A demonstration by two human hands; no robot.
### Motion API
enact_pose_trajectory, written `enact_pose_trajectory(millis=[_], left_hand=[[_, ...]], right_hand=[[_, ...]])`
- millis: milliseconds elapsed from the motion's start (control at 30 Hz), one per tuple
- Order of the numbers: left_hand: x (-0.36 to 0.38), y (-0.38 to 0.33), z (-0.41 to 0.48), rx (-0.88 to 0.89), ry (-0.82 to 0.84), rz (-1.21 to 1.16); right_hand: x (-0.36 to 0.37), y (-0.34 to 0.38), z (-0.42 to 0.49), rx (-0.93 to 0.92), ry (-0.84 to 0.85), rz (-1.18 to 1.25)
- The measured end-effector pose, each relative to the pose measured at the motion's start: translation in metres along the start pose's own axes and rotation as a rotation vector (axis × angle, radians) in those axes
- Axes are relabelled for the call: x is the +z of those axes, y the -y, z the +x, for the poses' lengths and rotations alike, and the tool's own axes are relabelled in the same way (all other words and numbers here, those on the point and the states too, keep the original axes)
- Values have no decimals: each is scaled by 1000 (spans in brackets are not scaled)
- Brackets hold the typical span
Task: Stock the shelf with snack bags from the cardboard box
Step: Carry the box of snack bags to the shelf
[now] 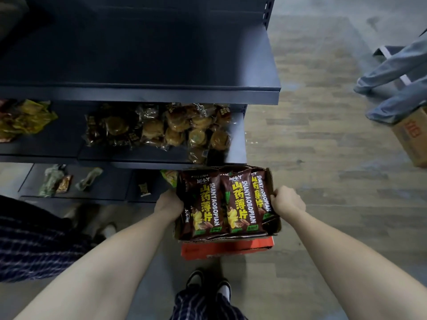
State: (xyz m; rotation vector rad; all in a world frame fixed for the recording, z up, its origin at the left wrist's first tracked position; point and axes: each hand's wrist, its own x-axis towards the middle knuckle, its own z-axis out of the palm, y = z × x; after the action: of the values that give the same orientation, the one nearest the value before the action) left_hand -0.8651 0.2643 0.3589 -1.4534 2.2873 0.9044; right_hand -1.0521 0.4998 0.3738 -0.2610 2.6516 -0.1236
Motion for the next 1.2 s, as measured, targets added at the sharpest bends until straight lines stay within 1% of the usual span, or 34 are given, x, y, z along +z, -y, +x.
enact_pose_trajectory(millis=[167,400,600,800,900,1033,1200], left_hand=[[5,-8,14,73,28,21],[7,-16,26,87,46,83],[9,-22,26,123,124,133],[7,-27,31,38,191,90],[3,-30,33,39,190,60],[3,-35,34,57,220,-52],[2,-40,33,44,220,-30]], right_hand=[[8,-1,13,19,22,3],[6,3,28,20,45,-18],[2,3,34,69,87,-43],[3,13,37,77,149,-11],[4,15,39,64,167,7],[3,10,44,45,199,51],[3,6,46,37,206,86]])
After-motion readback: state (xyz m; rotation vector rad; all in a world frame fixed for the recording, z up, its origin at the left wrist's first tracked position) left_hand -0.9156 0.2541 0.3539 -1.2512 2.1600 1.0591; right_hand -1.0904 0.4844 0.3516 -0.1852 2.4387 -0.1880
